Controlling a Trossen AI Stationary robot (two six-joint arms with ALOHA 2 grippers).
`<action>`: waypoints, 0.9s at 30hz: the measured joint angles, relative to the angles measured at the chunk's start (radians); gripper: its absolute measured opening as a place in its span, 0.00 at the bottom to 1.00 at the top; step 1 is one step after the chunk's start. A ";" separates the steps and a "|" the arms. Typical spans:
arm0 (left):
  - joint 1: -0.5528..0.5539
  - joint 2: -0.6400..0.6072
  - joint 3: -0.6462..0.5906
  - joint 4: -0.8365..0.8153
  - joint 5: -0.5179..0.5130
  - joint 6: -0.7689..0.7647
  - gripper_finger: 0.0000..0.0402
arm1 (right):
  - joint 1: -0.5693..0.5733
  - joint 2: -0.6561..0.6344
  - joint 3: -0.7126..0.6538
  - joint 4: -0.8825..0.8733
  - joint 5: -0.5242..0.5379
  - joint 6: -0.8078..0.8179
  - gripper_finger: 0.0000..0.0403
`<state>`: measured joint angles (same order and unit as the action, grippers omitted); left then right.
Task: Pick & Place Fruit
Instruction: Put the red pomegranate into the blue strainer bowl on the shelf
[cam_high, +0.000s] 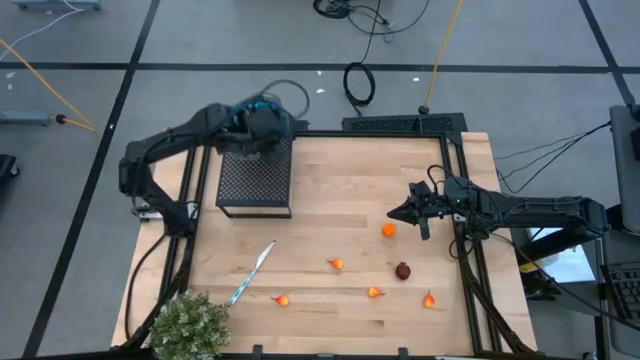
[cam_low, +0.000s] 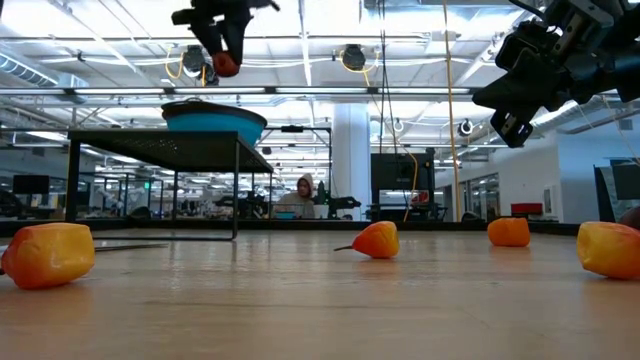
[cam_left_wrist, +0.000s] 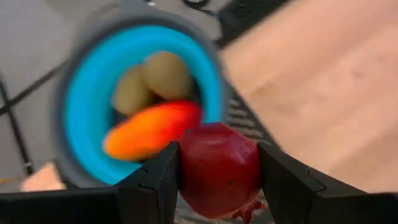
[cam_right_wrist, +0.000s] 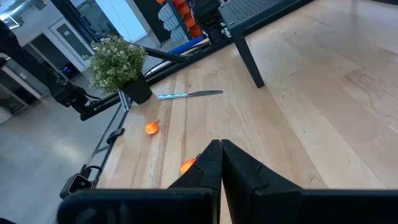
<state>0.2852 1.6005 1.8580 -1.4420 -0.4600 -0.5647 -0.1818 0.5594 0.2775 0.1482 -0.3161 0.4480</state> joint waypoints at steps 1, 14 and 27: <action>0.029 0.000 0.000 0.002 -0.004 0.014 0.45 | 0.000 0.000 0.000 0.000 0.000 0.000 0.00; 0.398 0.013 0.001 0.167 0.159 0.126 0.45 | 0.000 0.000 0.000 0.000 0.000 0.000 0.00; 0.491 0.123 0.000 0.097 0.247 0.116 0.45 | 0.000 0.000 0.000 0.004 0.000 0.000 0.00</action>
<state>0.7760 1.7234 1.8584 -1.3447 -0.2132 -0.4484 -0.1818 0.5594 0.2779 0.1524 -0.3161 0.4480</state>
